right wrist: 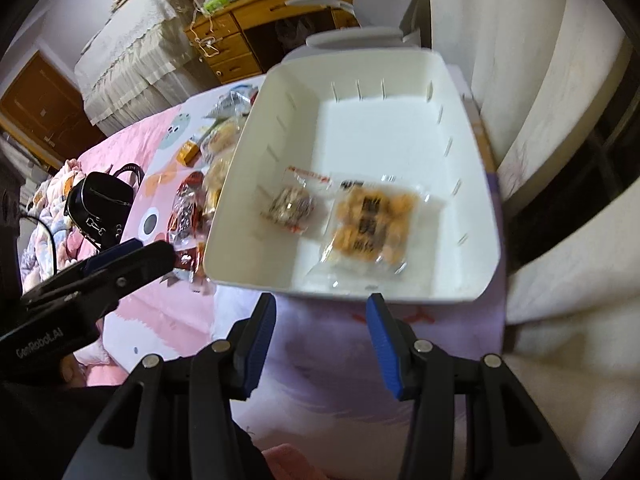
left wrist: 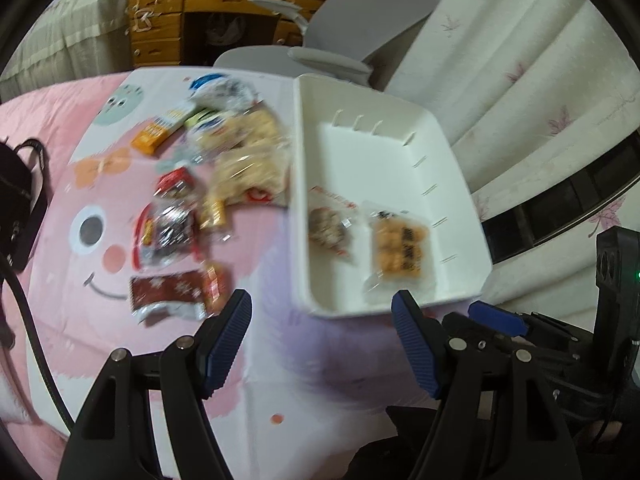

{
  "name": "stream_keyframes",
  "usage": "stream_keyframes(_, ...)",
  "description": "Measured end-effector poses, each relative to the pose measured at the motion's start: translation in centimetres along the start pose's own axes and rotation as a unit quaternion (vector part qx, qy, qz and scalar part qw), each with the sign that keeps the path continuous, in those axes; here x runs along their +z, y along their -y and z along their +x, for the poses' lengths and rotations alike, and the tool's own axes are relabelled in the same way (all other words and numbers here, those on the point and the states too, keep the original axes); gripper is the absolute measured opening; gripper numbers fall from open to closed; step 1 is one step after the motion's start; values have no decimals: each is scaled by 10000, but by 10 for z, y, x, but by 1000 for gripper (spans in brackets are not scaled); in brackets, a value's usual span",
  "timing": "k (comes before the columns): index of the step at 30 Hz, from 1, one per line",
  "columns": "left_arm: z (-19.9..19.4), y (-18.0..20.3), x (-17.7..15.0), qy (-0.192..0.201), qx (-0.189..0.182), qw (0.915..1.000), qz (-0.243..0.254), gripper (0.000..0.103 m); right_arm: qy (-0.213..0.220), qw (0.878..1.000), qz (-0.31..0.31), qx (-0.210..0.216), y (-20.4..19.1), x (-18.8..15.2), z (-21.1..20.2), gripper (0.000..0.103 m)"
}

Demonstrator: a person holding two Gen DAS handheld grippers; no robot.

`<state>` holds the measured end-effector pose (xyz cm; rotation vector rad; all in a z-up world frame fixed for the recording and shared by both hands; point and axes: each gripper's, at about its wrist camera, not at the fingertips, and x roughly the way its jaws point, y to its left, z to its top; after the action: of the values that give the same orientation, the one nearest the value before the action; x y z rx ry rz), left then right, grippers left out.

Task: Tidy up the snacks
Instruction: 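Open both tools to drop the bags into the white tray, then withdraw both tools from the tray back toward the snack pile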

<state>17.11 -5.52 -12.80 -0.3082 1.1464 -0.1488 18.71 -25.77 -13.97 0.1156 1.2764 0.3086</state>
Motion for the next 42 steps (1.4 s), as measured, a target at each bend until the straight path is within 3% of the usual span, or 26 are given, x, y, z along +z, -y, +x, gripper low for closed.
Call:
stream_keyframes(12,-25,-90,-32,-428,162,9989,121,71,-322,9973,663,-43,-60,-30,31,52)
stream_keyframes(24,-54,-164,-37,-692,164,9923,1013,71,-212,9852,1703,25,-129,-73,50,53)
stream_keyframes(29,-60,-179,-34,-621,87,9836,1690,71,68,9746,2239,-12,-147,-87,55,54)
stream_keyframes(35,-60,-181,-29,-468,-134,9669,2503,71,424,9596,2776,-155,-162,-102,63,54)
stream_keyframes(42,-42,-174,-22,-430,-340,9523,3002,71,711,9570,2790,-351,-168,-103,70,54)
